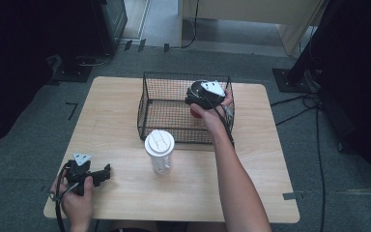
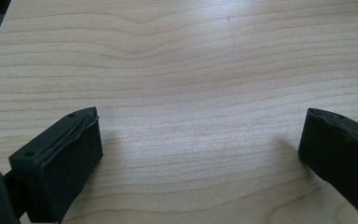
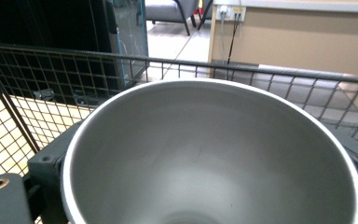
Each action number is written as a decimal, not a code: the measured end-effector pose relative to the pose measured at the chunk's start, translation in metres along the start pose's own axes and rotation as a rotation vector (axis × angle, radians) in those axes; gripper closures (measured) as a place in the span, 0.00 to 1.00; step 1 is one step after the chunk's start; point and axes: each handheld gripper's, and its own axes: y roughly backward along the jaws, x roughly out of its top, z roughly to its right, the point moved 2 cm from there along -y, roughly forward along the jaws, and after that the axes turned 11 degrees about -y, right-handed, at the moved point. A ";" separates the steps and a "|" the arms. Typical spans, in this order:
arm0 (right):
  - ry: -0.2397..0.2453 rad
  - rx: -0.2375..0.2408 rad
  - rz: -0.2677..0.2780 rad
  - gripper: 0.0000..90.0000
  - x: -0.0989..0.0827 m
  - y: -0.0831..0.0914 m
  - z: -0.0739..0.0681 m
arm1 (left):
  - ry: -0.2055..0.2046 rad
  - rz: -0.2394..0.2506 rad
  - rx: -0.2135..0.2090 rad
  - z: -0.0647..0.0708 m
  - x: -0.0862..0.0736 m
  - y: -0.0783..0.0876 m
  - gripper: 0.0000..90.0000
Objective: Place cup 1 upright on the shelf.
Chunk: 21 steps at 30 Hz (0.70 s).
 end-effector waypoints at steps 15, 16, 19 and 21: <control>0.002 -0.030 -0.055 0.07 -0.010 -0.012 0.003 | 0.000 0.000 0.000 0.000 0.000 0.000 0.00; 0.000 -0.033 -0.057 0.07 -0.009 -0.012 0.003 | 0.000 0.000 0.000 0.000 0.000 0.000 0.00; -0.008 -0.035 -0.059 0.06 -0.009 -0.011 0.003 | 0.000 0.000 0.000 0.000 0.000 0.000 0.00; -0.020 -0.024 -0.059 0.01 -0.008 -0.010 0.002 | 0.000 0.000 0.000 0.000 0.000 0.000 0.00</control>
